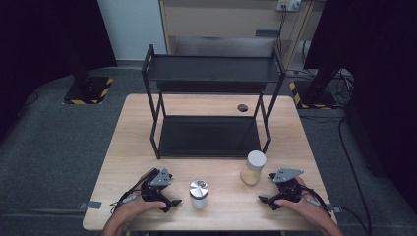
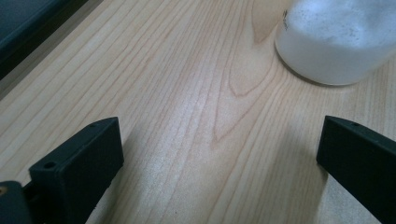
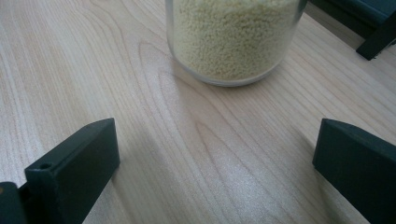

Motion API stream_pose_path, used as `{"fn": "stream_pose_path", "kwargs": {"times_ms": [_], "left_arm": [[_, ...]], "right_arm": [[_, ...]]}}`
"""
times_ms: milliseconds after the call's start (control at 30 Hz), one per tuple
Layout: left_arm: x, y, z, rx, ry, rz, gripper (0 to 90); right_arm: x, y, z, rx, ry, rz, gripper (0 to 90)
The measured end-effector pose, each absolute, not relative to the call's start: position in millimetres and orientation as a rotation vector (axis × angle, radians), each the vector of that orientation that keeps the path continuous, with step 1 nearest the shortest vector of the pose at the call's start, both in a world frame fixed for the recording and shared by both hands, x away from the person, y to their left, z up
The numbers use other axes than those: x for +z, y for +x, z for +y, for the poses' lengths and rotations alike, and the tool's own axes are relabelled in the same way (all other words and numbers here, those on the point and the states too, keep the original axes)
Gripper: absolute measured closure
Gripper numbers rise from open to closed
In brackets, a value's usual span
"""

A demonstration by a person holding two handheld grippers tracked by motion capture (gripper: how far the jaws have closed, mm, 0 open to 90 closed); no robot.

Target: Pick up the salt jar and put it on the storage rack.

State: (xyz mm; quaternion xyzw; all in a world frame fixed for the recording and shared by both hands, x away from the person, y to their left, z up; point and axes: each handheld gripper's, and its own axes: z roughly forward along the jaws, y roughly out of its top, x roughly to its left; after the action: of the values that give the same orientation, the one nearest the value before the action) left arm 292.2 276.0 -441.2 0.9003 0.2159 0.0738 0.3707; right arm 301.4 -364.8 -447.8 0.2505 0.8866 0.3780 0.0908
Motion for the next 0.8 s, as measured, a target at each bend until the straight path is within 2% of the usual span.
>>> {"fn": "stream_pose_path", "kwargs": {"times_ms": [800], "left_arm": [[-437.1,289.6,273.3,0.139,2.296,0.478,2.4]], "right_arm": [[-447.7,300.1,-364.5,1.122,0.753,2.631,1.4]]}}
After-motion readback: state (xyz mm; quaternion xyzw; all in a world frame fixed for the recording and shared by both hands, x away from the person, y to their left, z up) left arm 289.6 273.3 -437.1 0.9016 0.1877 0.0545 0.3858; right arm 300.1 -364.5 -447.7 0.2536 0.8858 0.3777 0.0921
